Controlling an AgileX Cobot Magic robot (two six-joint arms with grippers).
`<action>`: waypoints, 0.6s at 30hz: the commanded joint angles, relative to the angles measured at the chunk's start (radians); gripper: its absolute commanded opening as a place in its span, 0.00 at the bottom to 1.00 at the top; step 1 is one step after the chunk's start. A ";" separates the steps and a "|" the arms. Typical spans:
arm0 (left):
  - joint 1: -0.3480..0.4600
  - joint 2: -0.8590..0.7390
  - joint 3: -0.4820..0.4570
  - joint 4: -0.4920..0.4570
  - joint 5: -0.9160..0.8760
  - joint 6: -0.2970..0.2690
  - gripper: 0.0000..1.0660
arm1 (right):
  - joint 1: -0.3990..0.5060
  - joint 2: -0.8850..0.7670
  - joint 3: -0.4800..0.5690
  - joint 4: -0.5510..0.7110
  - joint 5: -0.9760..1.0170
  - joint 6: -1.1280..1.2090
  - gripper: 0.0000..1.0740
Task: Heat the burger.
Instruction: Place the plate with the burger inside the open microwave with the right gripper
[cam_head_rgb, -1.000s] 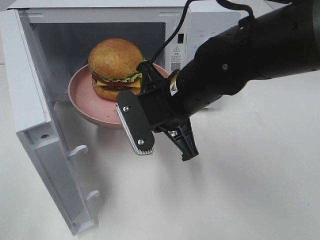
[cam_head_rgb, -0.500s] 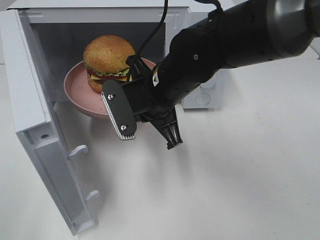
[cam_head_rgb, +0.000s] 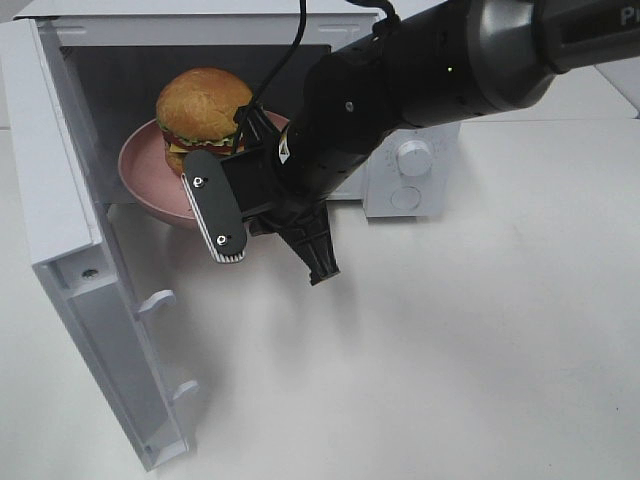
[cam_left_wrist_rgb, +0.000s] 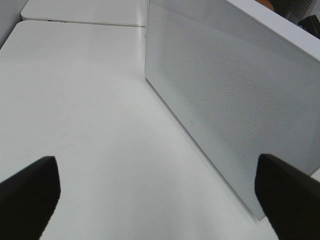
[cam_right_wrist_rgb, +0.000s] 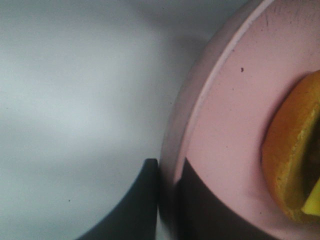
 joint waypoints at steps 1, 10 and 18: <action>0.001 -0.008 0.001 -0.005 0.002 -0.006 0.92 | -0.003 0.002 -0.037 -0.016 -0.049 0.000 0.00; 0.001 -0.008 0.001 -0.005 0.002 -0.006 0.92 | -0.026 0.063 -0.130 -0.025 -0.035 0.030 0.00; 0.001 -0.008 0.001 -0.004 0.002 -0.006 0.92 | -0.026 0.117 -0.230 -0.068 -0.017 0.087 0.00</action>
